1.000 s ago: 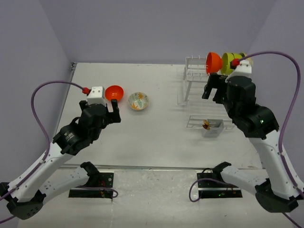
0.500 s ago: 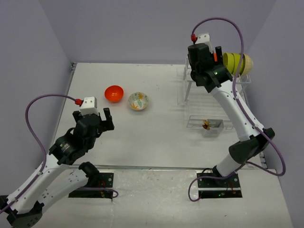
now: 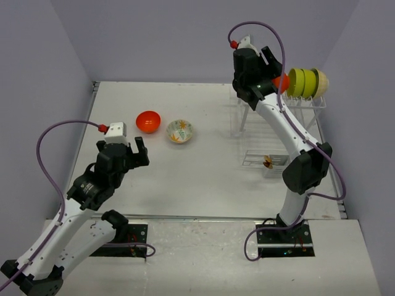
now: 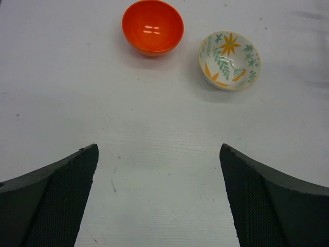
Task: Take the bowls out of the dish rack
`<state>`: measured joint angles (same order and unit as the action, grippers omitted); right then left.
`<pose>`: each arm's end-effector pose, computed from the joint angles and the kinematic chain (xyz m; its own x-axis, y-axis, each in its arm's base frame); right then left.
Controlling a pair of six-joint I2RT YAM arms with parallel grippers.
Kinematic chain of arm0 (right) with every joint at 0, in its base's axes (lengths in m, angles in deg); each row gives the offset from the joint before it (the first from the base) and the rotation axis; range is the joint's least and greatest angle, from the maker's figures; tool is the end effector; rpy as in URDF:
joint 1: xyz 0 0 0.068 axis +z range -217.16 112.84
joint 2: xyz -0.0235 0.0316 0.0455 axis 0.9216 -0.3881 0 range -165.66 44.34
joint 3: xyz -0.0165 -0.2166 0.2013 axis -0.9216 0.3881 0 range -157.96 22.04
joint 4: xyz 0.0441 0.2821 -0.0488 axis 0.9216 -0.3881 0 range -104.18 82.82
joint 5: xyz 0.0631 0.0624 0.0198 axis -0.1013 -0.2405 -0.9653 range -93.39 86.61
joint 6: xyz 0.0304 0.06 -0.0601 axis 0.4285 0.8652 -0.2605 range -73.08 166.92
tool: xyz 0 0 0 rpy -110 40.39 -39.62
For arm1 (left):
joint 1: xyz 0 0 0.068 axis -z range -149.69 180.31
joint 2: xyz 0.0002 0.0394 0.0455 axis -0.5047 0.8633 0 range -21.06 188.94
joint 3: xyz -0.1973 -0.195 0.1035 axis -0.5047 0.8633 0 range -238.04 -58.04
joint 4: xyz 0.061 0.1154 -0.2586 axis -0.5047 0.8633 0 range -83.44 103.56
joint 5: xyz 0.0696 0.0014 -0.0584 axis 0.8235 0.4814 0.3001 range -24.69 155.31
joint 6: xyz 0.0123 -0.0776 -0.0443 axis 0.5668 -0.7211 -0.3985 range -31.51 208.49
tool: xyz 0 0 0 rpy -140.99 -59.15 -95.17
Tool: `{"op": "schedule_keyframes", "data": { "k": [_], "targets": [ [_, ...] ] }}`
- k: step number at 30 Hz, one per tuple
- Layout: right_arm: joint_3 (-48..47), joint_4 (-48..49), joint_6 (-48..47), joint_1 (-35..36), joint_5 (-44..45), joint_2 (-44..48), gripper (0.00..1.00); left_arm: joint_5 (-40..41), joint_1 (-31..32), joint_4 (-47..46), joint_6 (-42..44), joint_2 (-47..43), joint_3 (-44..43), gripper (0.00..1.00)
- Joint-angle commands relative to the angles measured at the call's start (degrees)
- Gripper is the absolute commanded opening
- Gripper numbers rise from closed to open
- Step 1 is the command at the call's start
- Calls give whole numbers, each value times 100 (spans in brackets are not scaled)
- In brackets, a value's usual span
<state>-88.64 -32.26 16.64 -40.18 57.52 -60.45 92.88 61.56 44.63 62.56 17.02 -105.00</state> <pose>0.4488 0.1494 0.4427 -0.5127 -0.5362 -0.6706 0.2968 0.6222 -0.7244 0.1755 -0.0628 0.3219 -0.4249 -0.1956 -0.8838 -0.0795 0.9807 -0.1788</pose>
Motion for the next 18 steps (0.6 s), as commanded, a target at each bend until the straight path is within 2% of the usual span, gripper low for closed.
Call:
{"op": "schedule_keyframes", "data": {
  "k": [1,7,12,15,18],
  "targets": [
    [-8,802,-610,-184,299,-138,68,-191,-31,-326,150,-126,64,100],
    [729,1863,-1119,-255,396,-112,64,-375,-31,-379,211,-65,82,100],
    [951,2060,-1182,-378,475,-138,64,-455,-39,-396,238,-64,90,100],
    [1082,2217,-1207,-422,536,-129,56,-446,-31,-405,229,-108,108,100],
    [1302,2823,-1568,-413,651,-112,47,-454,-31,-414,229,-109,117,100]
  ]
}}
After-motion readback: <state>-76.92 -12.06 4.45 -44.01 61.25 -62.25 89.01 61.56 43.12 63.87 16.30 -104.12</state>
